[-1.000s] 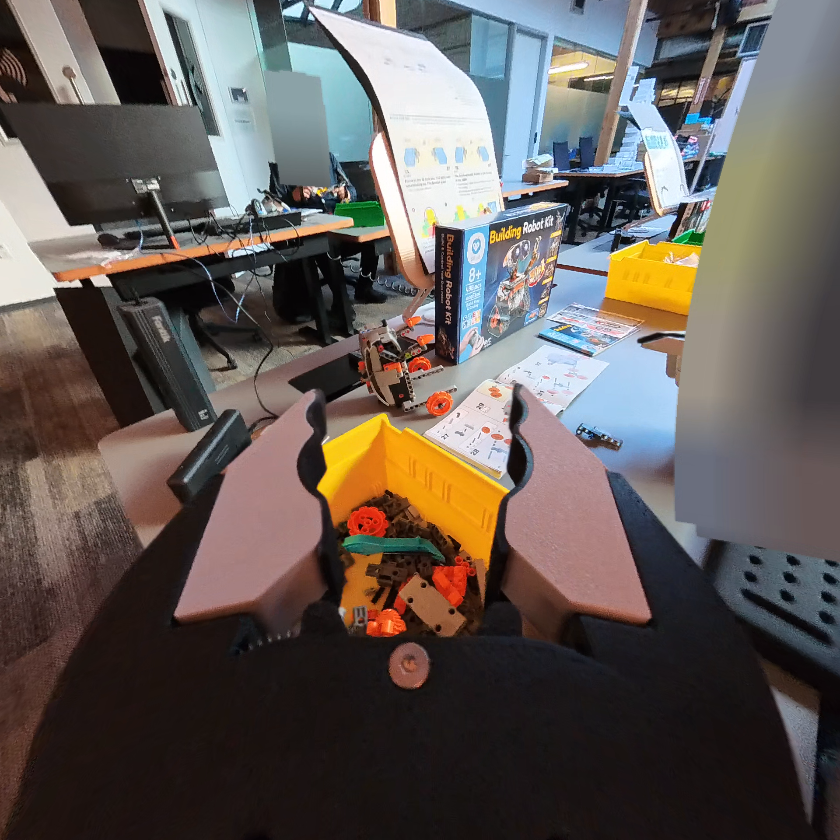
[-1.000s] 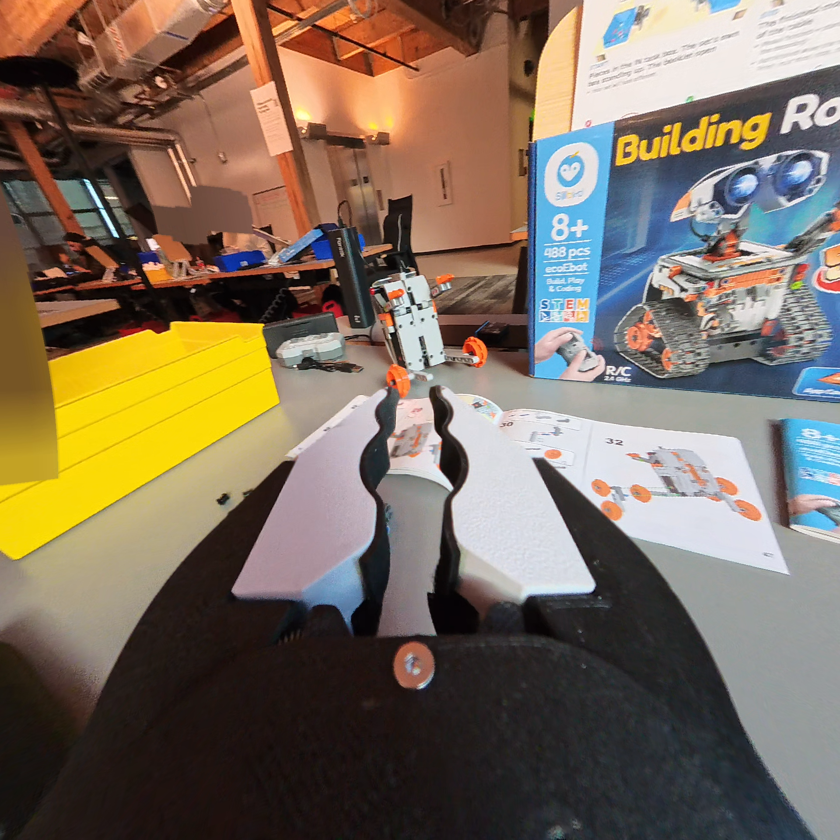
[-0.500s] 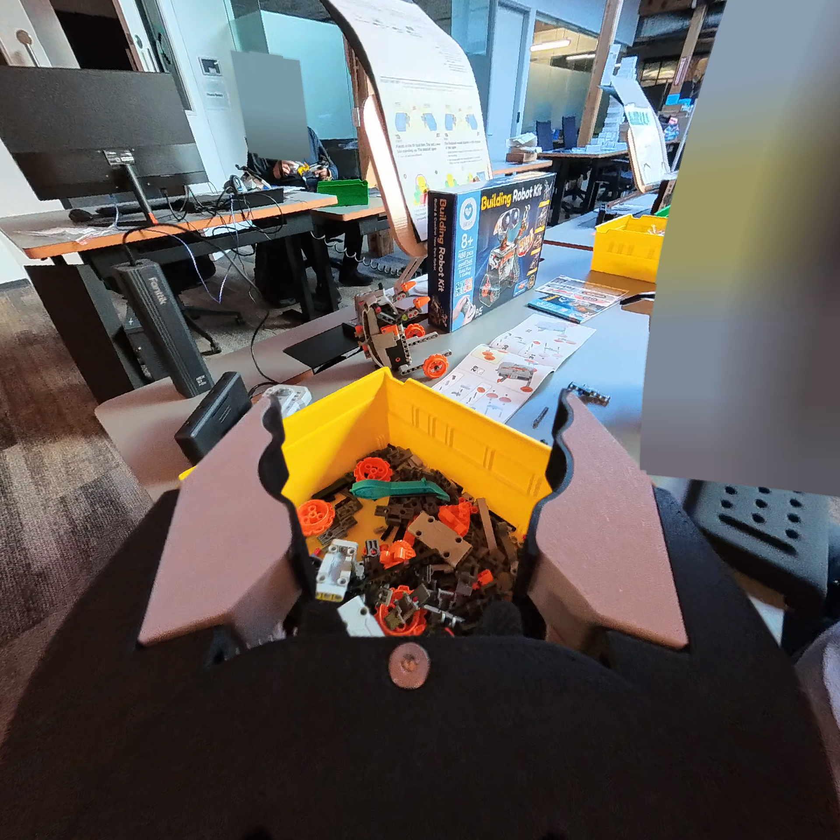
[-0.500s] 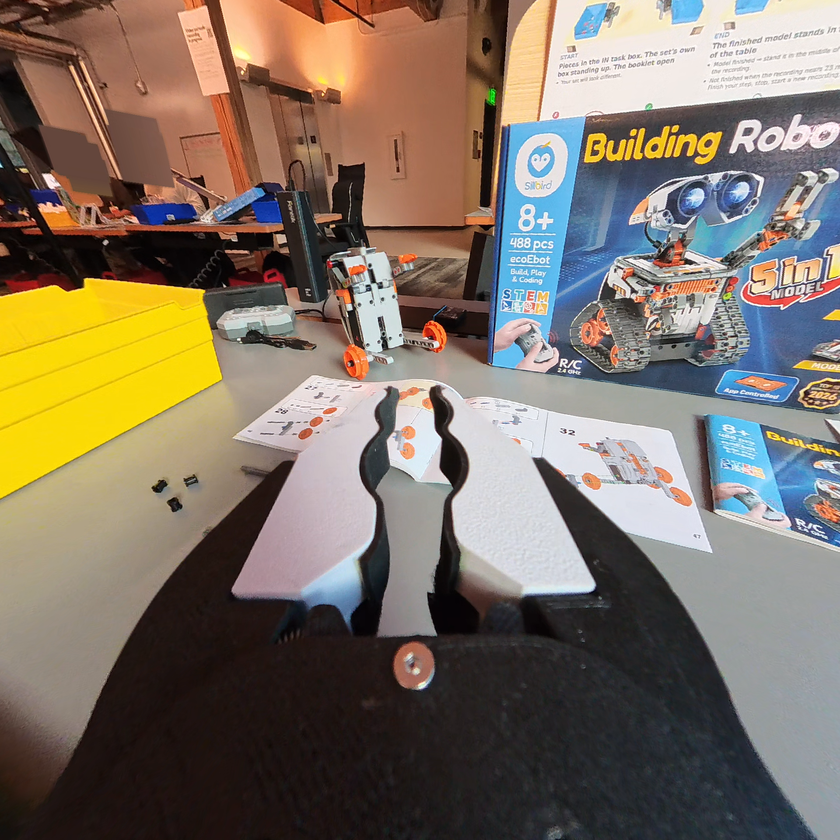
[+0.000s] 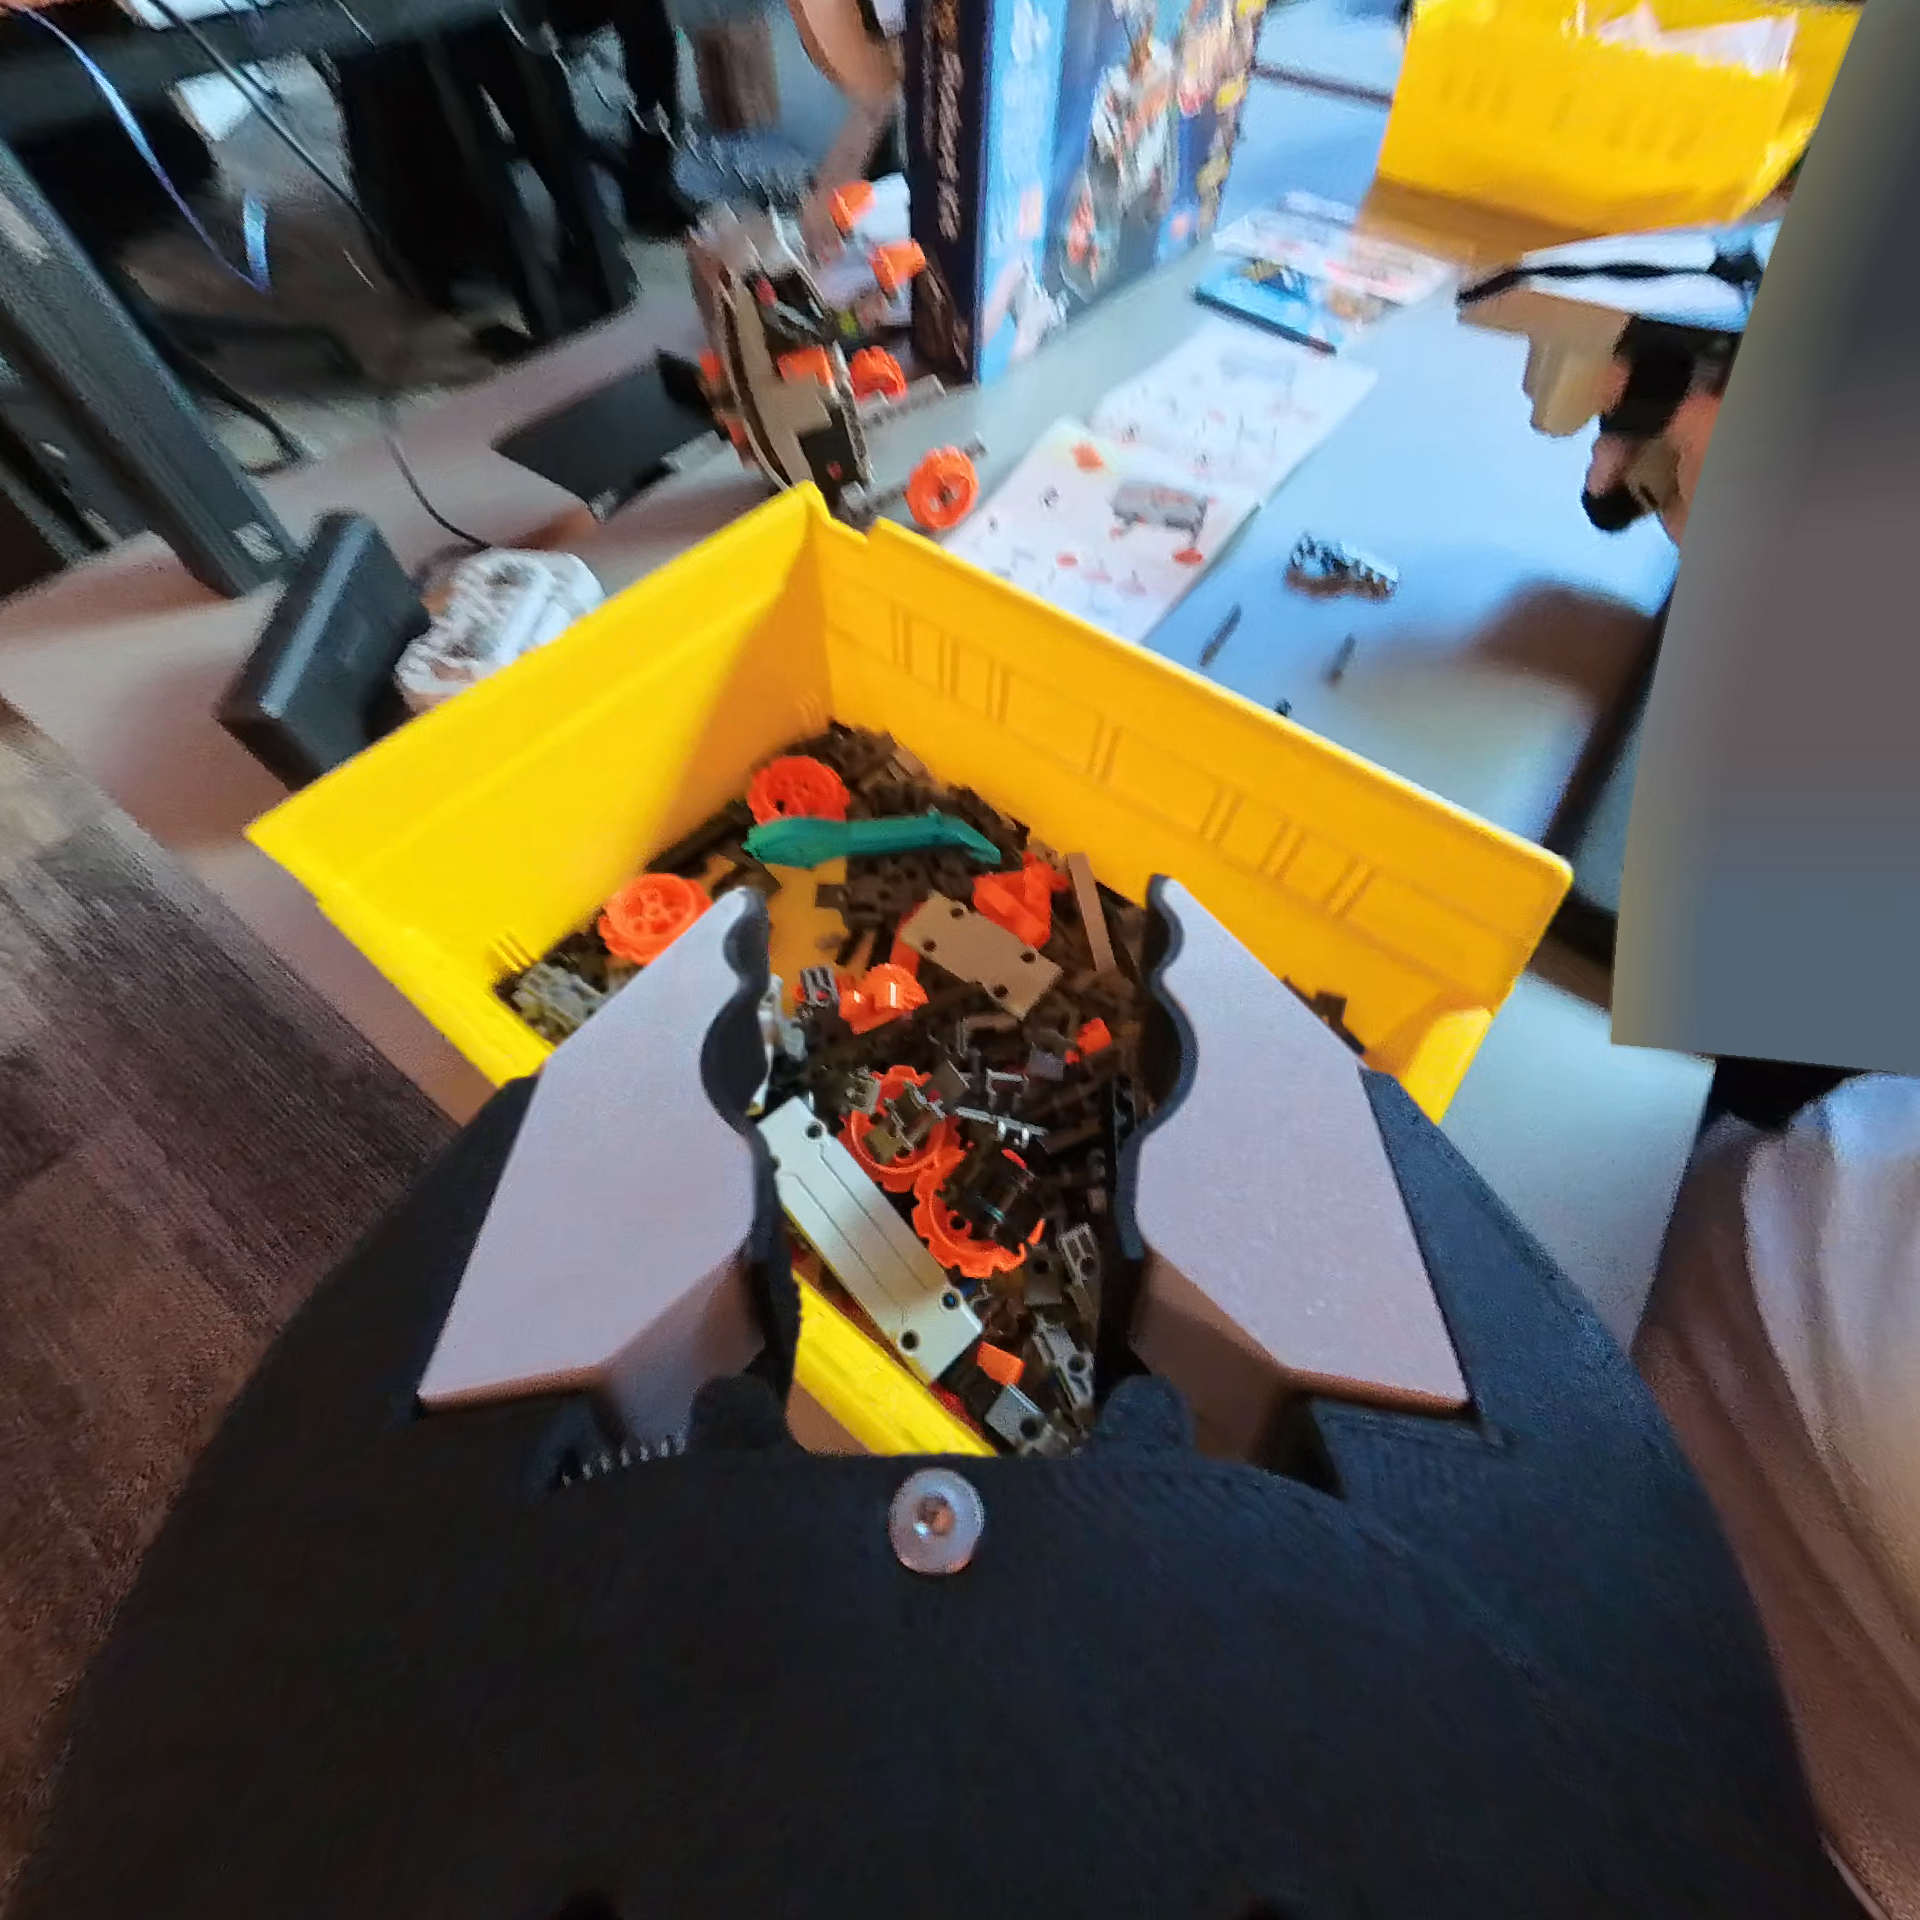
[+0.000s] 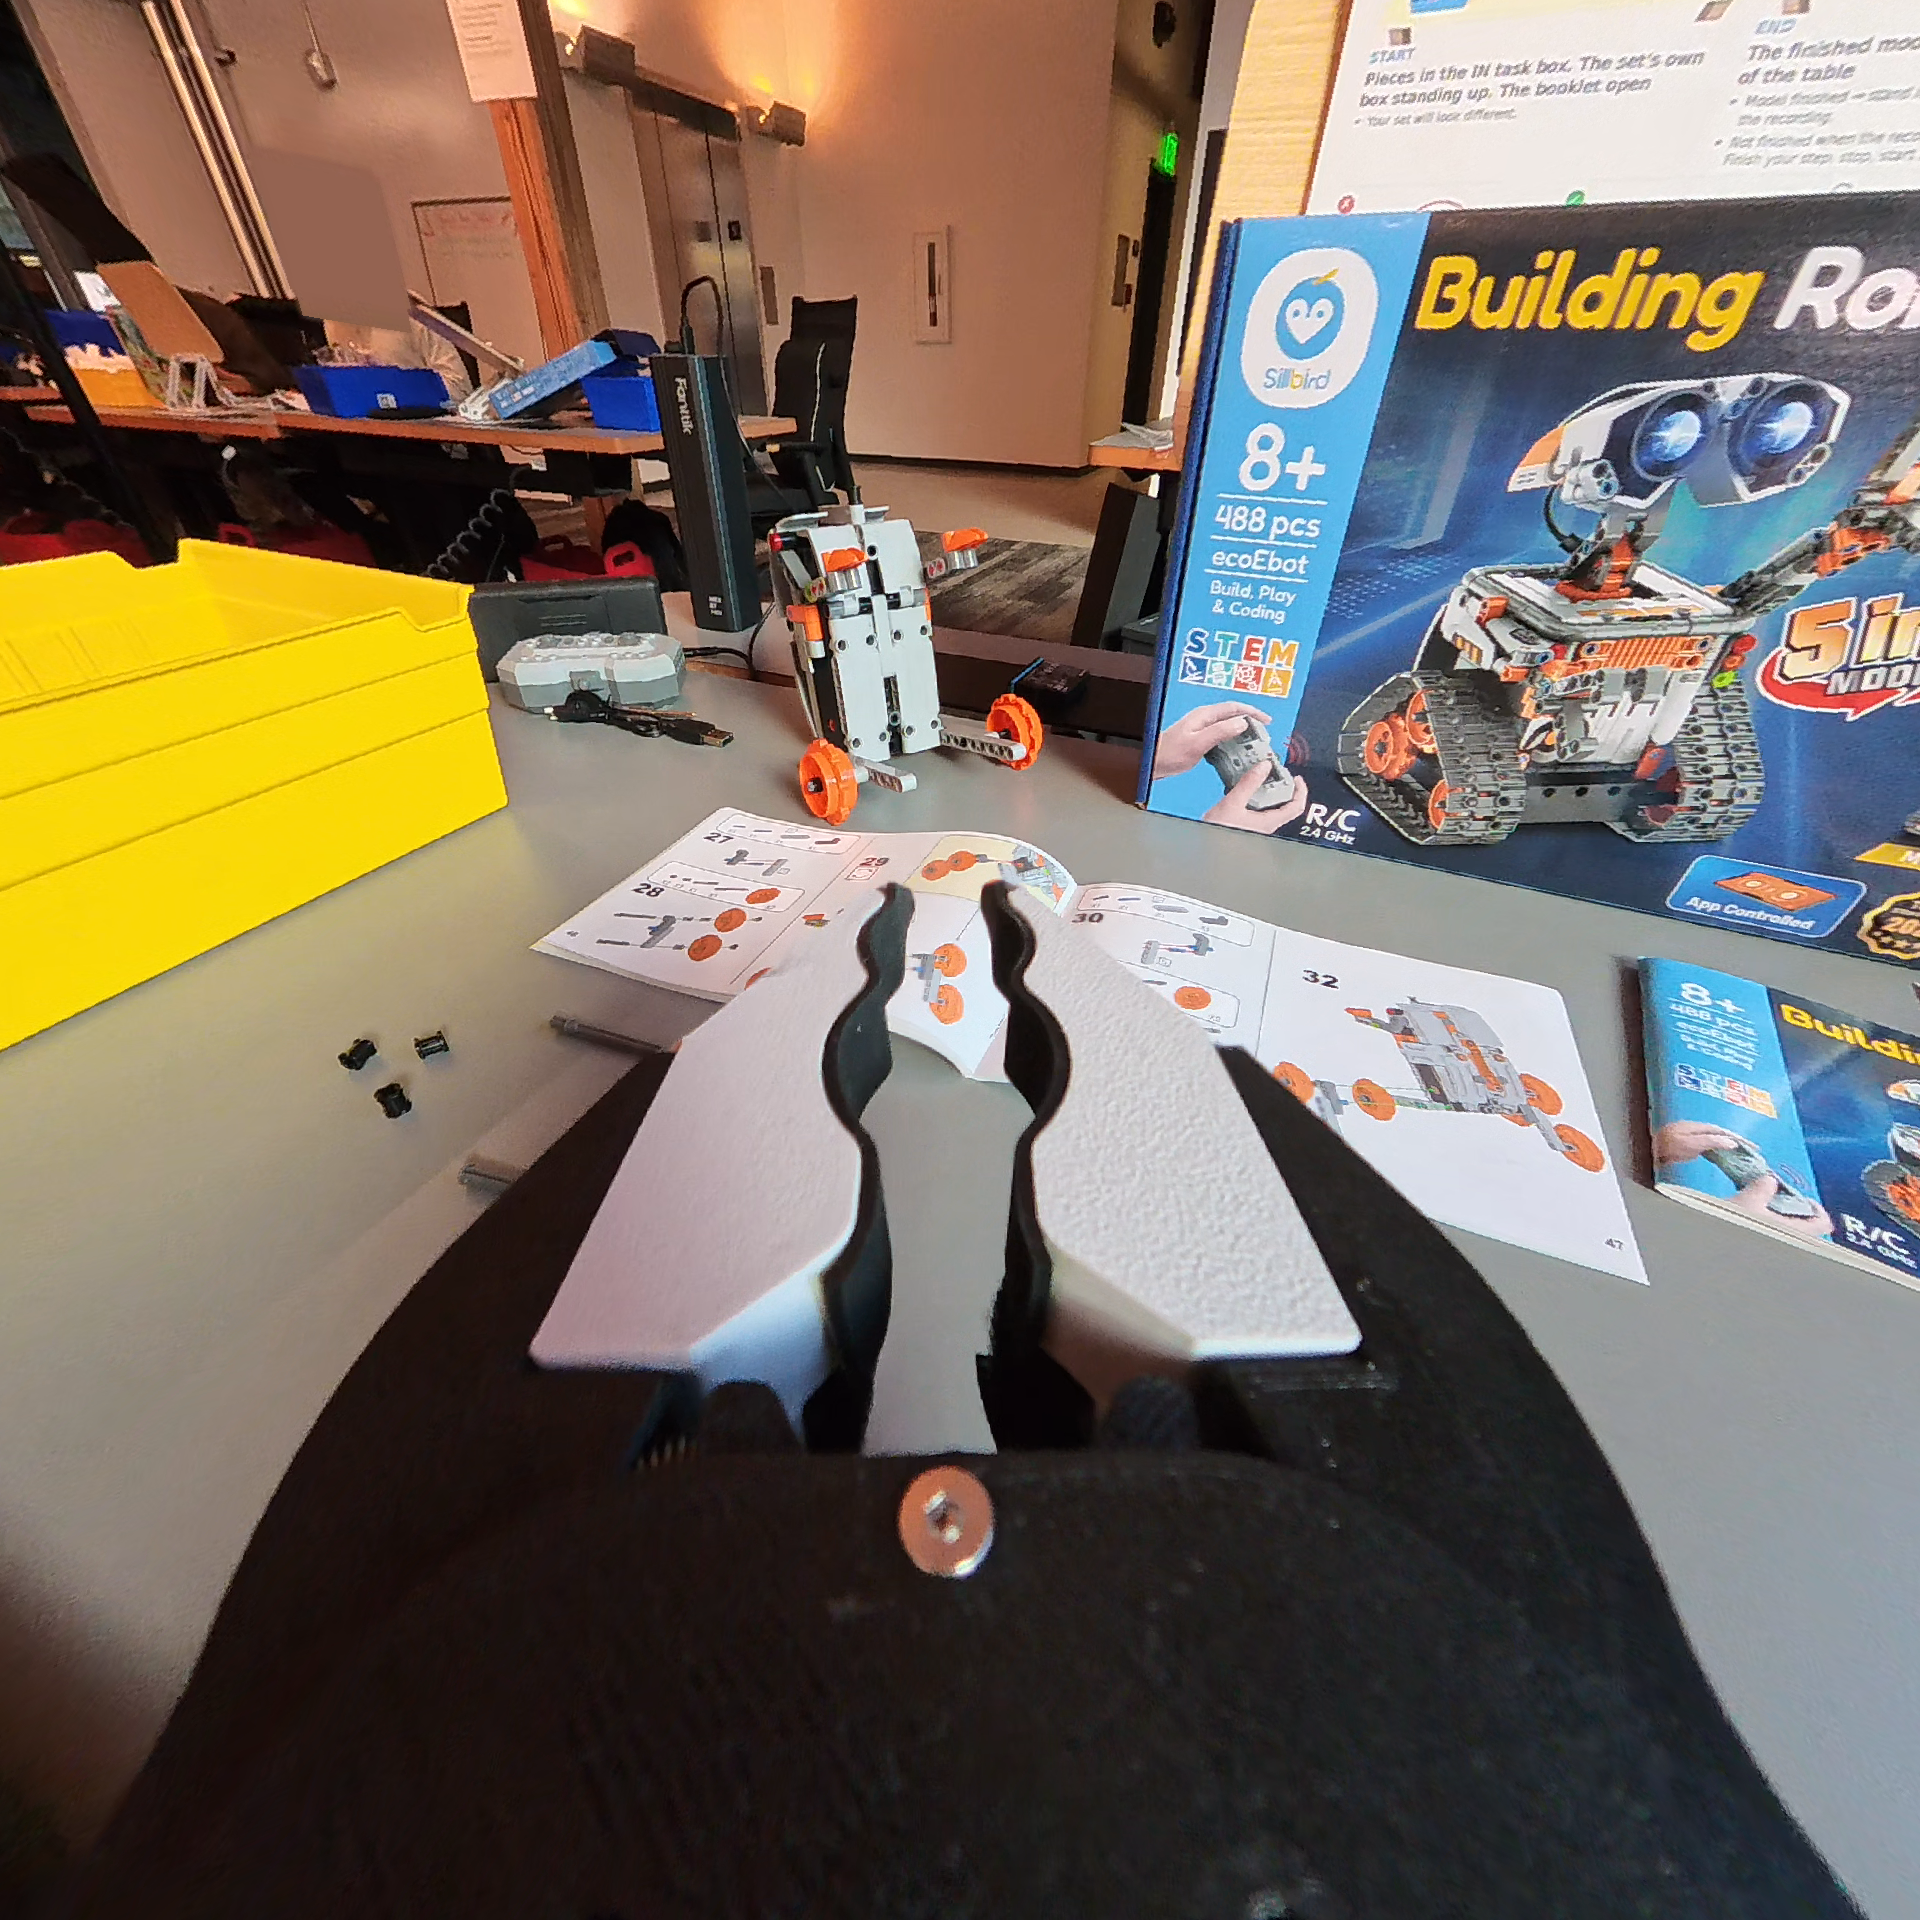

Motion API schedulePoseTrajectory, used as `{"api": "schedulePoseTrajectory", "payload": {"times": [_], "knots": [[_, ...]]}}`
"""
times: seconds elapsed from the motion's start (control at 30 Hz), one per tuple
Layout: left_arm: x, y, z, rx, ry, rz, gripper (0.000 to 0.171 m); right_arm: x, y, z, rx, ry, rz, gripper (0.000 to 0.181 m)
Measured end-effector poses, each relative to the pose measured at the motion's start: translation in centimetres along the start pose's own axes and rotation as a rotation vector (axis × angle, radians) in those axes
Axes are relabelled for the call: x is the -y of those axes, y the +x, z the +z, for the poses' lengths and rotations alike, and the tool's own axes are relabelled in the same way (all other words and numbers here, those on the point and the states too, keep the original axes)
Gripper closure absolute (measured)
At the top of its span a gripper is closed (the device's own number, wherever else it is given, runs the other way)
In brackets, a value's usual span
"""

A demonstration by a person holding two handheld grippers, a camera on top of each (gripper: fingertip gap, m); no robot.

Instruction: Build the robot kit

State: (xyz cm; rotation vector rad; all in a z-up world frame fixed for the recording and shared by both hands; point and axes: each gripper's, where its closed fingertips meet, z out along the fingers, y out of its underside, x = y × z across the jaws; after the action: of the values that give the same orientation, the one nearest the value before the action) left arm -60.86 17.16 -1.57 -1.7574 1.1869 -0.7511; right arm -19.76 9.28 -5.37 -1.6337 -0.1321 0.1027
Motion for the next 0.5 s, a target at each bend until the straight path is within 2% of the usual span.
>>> {"api": "schedulePoseTrajectory", "payload": {"times": [0.17,0.3,0.43,0.5], "knots": [[-2.1,-1.8,2.3,0.035,-0.211,0.092,0.128,-0.2,-0.2,0.1,0.007,-0.011,-0.015,0.167],[-1.8,-4.0,3.5,0.054,-0.31,0.141,0.157,-0.3,-0.3,0.2,0.01,-0.017,-0.012,0.167],[-2.8,-6.8,4.8,0.103,-0.527,0.156,0.171,-0.5,-0.4,0.4,0.022,-0.031,-0.007,0.168],[-3.3,-7.3,5.8,0.095,-0.635,0.171,0.171,-0.6,-0.6,0.5,0.028,-0.036,-0.013,0.168]]}}
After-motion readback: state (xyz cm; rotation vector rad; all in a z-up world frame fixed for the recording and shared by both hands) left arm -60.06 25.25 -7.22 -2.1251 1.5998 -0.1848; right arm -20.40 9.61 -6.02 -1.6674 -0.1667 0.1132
